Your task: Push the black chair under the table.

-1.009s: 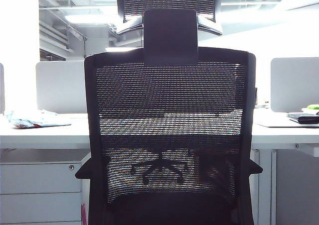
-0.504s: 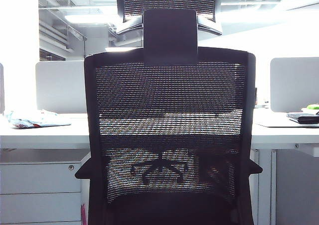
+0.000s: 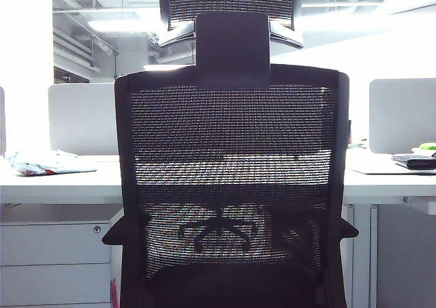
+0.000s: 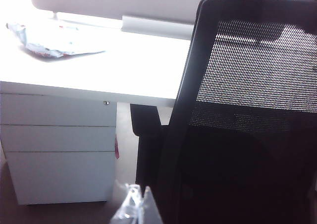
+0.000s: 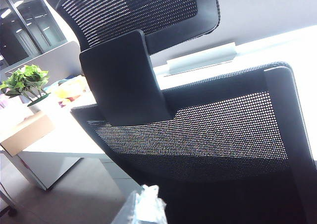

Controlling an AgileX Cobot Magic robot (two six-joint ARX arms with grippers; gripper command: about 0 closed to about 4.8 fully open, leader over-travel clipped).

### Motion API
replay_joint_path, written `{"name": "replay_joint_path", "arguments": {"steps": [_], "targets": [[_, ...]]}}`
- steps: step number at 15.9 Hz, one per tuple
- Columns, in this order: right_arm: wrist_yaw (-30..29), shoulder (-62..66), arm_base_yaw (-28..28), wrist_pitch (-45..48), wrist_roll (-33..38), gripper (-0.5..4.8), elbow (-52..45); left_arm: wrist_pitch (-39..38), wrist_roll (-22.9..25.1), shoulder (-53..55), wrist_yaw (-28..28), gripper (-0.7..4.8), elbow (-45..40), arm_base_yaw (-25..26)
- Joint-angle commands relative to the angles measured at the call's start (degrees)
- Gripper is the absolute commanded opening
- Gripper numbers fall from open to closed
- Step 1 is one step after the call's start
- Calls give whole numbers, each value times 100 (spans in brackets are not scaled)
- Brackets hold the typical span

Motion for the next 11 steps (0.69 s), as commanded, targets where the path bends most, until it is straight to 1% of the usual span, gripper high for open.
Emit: {"name": "replay_joint_path", "arguments": {"steps": [1, 4, 7, 11], "targets": [[-13, -2, 4, -39, -15, -6, 22, 83, 7, 7, -20, -5, -2, -7], [-13, -2, 4, -33, -15, -6, 22, 83, -13, 7, -24, -5, -2, -7], [-13, -4, 4, -31, -15, -6, 22, 87, -160, 7, -400, -5, -2, -2], [-13, -4, 4, -31, -15, -6, 22, 114, -103, 7, -455, -5, -2, 2]]}}
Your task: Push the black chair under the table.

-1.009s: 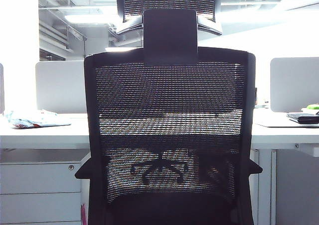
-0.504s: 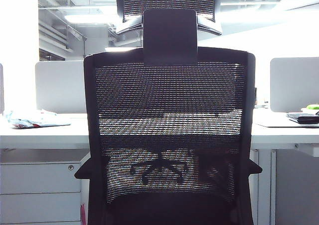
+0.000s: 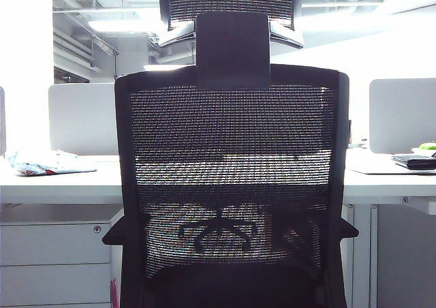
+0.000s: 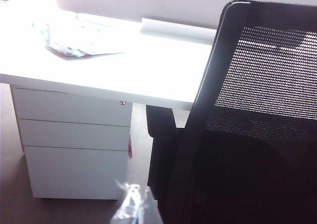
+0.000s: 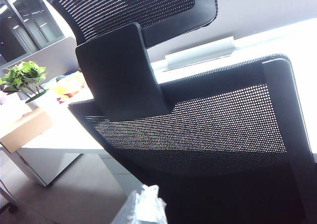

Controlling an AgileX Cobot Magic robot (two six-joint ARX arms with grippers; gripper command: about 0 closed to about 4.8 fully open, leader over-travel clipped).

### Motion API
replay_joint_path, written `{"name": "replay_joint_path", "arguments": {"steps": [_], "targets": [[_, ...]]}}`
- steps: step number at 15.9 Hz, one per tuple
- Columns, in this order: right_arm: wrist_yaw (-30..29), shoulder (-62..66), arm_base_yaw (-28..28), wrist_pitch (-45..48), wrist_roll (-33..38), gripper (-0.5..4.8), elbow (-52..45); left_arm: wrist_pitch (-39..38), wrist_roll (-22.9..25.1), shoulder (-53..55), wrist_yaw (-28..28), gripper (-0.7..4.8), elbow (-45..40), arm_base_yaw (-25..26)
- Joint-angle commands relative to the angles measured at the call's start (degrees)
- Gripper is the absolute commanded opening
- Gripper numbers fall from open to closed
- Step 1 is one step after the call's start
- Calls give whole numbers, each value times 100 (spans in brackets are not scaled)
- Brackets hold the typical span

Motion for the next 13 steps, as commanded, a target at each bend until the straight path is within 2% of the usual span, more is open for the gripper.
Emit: {"name": "replay_joint_path", "arguments": {"steps": [1, 5, 8, 13], "targets": [[-13, -4, 2, 90, -15, -6, 22, 116, 2, 7, -39, -5, -2, 2], [-13, -4, 2, 90, -15, -6, 22, 203, 57, 7, 96, -5, -2, 184], [-13, -4, 2, 92, -15, -6, 22, 197, 404, 7, 205, -5, -2, 186], [-13, -4, 2, 92, -15, -6, 22, 157, 623, 7, 308, -5, -2, 175]]}}
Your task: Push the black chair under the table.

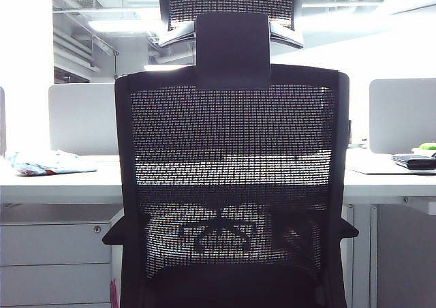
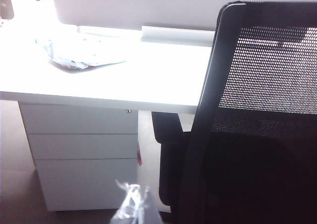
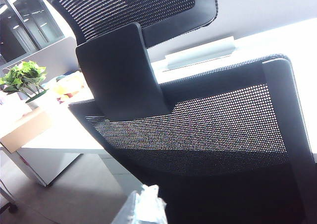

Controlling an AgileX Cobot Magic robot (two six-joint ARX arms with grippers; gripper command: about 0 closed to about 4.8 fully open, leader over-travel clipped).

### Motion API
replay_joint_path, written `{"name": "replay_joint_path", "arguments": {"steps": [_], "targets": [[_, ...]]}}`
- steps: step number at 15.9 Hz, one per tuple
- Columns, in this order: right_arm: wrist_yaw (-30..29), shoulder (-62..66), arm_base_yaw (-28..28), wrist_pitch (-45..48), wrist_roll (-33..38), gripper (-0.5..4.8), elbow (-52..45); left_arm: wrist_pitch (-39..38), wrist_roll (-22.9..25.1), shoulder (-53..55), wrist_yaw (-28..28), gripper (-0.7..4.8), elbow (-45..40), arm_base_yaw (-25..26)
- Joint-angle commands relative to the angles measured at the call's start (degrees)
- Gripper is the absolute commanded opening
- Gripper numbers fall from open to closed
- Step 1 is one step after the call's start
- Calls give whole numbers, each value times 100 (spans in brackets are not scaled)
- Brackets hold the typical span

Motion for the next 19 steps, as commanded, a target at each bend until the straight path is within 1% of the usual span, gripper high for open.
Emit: {"name": "replay_joint_path", "arguments": {"steps": [1, 16, 17, 18, 19], "targets": [[-13, -4, 4, 94, -15, -6, 22, 33, 120, 7, 101, -5, -2, 9], [-13, -4, 4, 92, -15, -6, 22, 20, 166, 7, 98, -5, -2, 9], [15, -90, 140, -55, -13, -6, 33, 20, 166, 7, 98, -5, -2, 9], [144, -216, 155, -136, -22, -6, 33, 20, 164, 7, 101, -5, -2, 9], [254, -334, 142, -197, -595, 0, 31, 22, 164, 7, 105, -5, -2, 11]]}}
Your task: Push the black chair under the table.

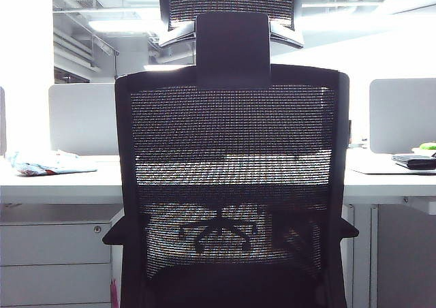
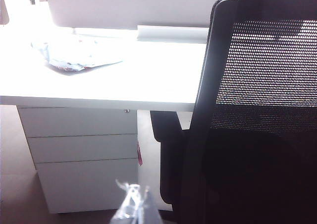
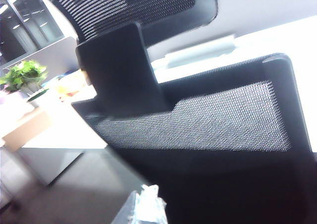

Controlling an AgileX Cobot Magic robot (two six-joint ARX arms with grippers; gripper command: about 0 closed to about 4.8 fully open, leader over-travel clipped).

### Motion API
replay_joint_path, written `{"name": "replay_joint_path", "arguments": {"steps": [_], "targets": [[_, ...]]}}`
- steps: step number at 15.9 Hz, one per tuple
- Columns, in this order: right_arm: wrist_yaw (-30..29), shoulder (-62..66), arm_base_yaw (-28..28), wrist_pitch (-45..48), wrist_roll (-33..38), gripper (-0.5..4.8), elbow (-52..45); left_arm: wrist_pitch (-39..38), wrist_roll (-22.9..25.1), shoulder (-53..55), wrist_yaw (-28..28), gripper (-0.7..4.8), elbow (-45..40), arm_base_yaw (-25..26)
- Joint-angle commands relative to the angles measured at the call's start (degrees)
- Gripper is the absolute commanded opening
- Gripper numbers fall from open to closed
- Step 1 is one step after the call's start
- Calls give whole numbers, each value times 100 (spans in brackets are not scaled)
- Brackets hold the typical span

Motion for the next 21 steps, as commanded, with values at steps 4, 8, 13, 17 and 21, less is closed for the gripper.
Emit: {"name": "replay_joint_path", "arguments": {"steps": [4, 8, 13, 17, 21], "targets": [[553, -1757, -643, -1550, -1823, 0, -208, 44, 22, 7, 28, -5, -2, 11], [1392, -3469, -1255, -1528, -2494, 0, -1620, 42, 22, 7, 15, -5, -2, 15], [1904, -4164, -1292, -1530, -2500, 0, -2629, 42, 22, 7, 31, -5, -2, 9], [1888, -4164, -1294, -1711, -2350, 0, -2850, 42, 22, 7, 31, -5, -2, 9], [1805, -4166, -1512, -1725, -2177, 0, -2850, 42, 22, 7, 28, -5, -2, 9]]}}
